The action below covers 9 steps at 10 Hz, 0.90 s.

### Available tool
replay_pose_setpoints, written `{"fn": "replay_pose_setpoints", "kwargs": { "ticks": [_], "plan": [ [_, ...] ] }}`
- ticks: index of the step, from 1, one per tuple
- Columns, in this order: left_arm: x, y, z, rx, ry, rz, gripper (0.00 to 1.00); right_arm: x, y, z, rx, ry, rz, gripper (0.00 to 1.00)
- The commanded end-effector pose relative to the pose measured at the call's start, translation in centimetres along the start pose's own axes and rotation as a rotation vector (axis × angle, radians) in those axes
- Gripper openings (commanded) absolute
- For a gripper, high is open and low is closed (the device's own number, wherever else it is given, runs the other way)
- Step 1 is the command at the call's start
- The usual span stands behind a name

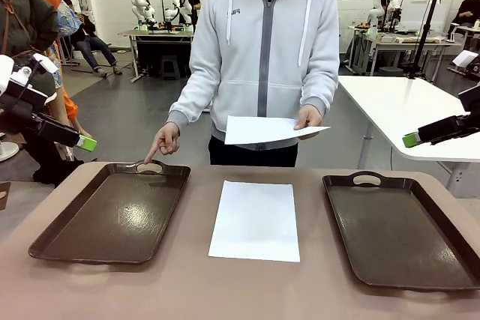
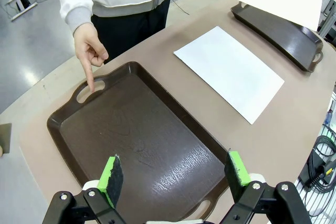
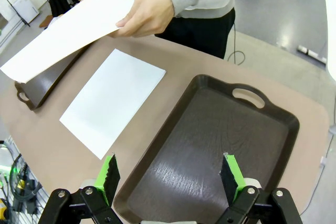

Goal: Sort the A4 documents.
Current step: Receive the A4 Paper.

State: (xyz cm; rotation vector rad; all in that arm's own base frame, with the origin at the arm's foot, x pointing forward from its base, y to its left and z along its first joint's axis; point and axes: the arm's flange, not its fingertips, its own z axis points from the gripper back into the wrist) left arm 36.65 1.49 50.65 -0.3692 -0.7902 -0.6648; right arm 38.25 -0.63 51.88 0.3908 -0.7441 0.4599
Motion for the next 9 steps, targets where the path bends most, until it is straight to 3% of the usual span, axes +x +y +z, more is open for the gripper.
{"fn": "replay_pose_setpoints", "kwargs": {
  "ticks": [1, 8, 9],
  "plan": [
    [-0.1, 0.3, -0.1, -0.009, -0.010, -0.008, 1.00, 0.0, -0.1, 0.0, 0.015, -0.005, 0.002, 1.00],
    [0.0, 0.0, 0.0, 0.000, 0.000, 0.000, 1.00, 0.0, -0.1, 0.0, 0.015, -0.005, 0.002, 1.00],
    [0.7, 0.3, -1.4, -0.046, 0.002, 0.093, 1.00, 0.0, -0.1, 0.0, 0.015, -0.005, 0.002, 1.00]
  ]
}}
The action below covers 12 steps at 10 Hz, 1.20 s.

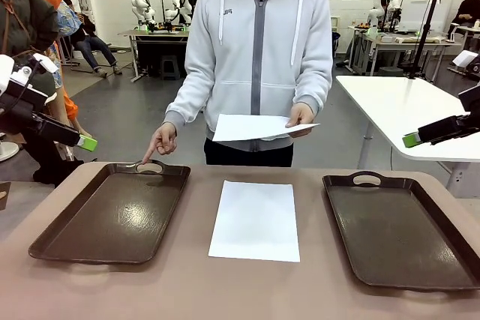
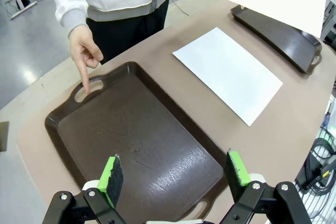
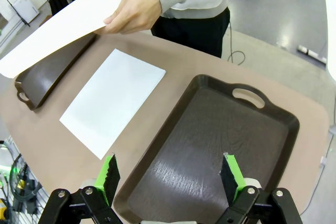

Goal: Sort the A4 documents.
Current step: Receive the A4 Paper.

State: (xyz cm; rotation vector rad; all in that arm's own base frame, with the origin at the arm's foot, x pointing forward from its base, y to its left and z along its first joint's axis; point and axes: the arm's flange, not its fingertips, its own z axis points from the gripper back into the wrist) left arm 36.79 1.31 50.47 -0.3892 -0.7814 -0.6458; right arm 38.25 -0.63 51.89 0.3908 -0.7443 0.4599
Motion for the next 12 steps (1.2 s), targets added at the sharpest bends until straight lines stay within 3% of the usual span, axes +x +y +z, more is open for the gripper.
{"fn": "replay_pose_setpoints", "kwargs": {
  "ticks": [1, 6, 9, 12],
  "plan": [
    [1.7, 0.3, -3.1, -0.071, 0.032, 0.173, 1.00, 0.0, -0.1, -0.1, 0.015, -0.005, 0.002, 1.00],
    [8.5, 0.7, -12.6, -0.286, 0.127, 0.562, 1.00, 0.0, -0.1, -0.1, 0.015, -0.005, 0.002, 1.00],
    [12.1, 2.4, -17.2, -0.454, 0.123, 0.772, 1.00, 0.0, -0.1, -0.1, 0.015, -0.005, 0.002, 1.00],
    [13.3, 2.8, -21.1, -0.639, 0.096, 0.897, 1.00, 0.0, -0.1, -0.1, 0.015, -0.005, 0.002, 1.00]
  ]
}}
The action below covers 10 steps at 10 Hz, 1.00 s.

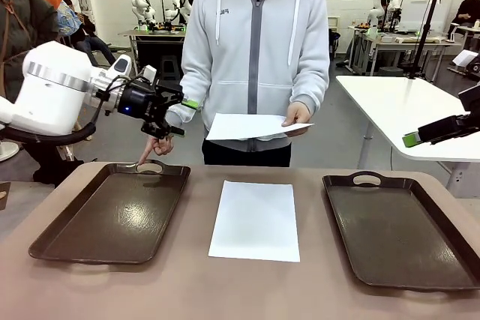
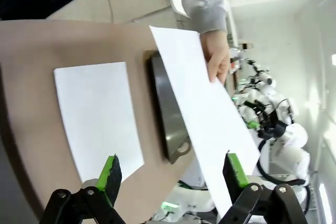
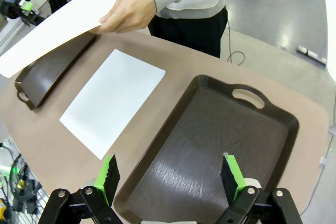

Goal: Sort the A4 documents.
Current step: Receive the A4 Paper.

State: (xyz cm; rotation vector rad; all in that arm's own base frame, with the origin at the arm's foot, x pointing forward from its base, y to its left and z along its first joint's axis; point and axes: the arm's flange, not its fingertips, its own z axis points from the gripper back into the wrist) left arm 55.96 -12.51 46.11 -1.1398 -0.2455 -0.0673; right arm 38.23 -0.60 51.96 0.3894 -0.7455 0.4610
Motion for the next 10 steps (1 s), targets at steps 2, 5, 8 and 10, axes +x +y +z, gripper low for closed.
{"fn": "replay_pose_setpoints", "kwargs": {
  "ticks": [2, 5, 8, 10],
  "plan": [
    [0.7, 0.1, -3.5, -0.150, 0.028, 0.104, 1.00, -0.1, -0.1, -0.1, 0.016, -0.005, 0.000, 1.00],
    [0.8, 0.1, -6.6, -0.192, 0.044, 0.166, 1.00, -0.1, -0.1, -0.1, 0.016, -0.005, 0.000, 1.00],
    [1.2, 1.0, -8.5, -0.218, 0.035, 0.241, 1.00, -0.1, -0.1, -0.1, 0.016, -0.005, 0.000, 1.00],
    [1.4, 1.7, -8.7, -0.227, 0.026, 0.318, 1.00, -0.1, -0.1, -0.1, 0.016, -0.005, 0.000, 1.00]
  ]
}}
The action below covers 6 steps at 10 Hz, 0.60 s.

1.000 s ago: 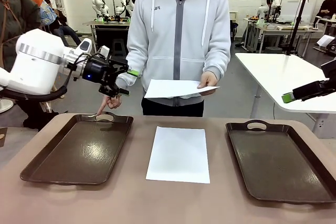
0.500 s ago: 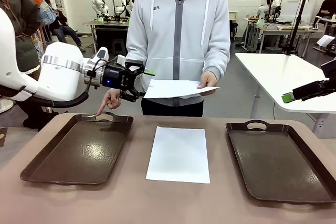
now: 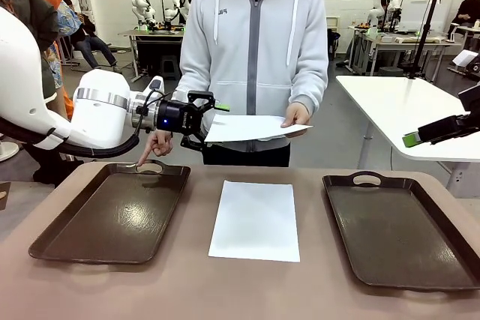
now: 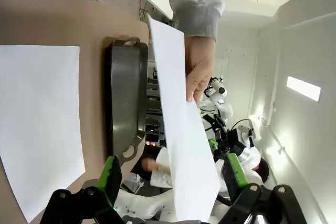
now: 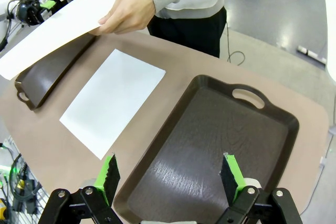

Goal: Sort the A4 documents.
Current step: Receive the A4 Paper.

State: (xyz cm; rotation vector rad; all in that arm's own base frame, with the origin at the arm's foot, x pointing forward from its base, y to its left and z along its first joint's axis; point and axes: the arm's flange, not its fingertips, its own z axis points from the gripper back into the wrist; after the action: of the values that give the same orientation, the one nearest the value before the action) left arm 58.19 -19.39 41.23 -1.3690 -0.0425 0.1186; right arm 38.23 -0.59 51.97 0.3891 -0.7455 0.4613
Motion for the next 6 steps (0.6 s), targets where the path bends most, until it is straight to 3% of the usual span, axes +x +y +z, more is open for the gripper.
{"fn": "replay_pose_setpoints", "kwargs": {
  "ticks": [1, 3, 4, 5, 6],
  "plan": [
    [0.80, -0.17, -0.02, -0.014, -0.029, 0.053, 1.00, -0.09, -0.12, -0.10, 0.016, -0.005, 0.000, 1.00],
    [0.47, -0.11, 0.52, -0.034, -0.045, 0.017, 1.00, -0.09, -0.12, -0.10, 0.016, -0.005, 0.000, 1.00],
    [0.36, -0.01, 0.75, -0.041, -0.041, 0.002, 0.80, -0.09, -0.12, -0.10, 0.016, -0.005, 0.000, 1.00],
    [0.27, 0.12, 0.87, -0.053, -0.033, 0.007, 0.80, -0.09, -0.12, -0.10, 0.016, -0.005, 0.000, 1.00],
    [0.17, 0.15, 0.91, -0.053, -0.038, 0.007, 0.60, -0.09, -0.12, -0.10, 0.016, -0.005, 0.000, 1.00]
  ]
}}
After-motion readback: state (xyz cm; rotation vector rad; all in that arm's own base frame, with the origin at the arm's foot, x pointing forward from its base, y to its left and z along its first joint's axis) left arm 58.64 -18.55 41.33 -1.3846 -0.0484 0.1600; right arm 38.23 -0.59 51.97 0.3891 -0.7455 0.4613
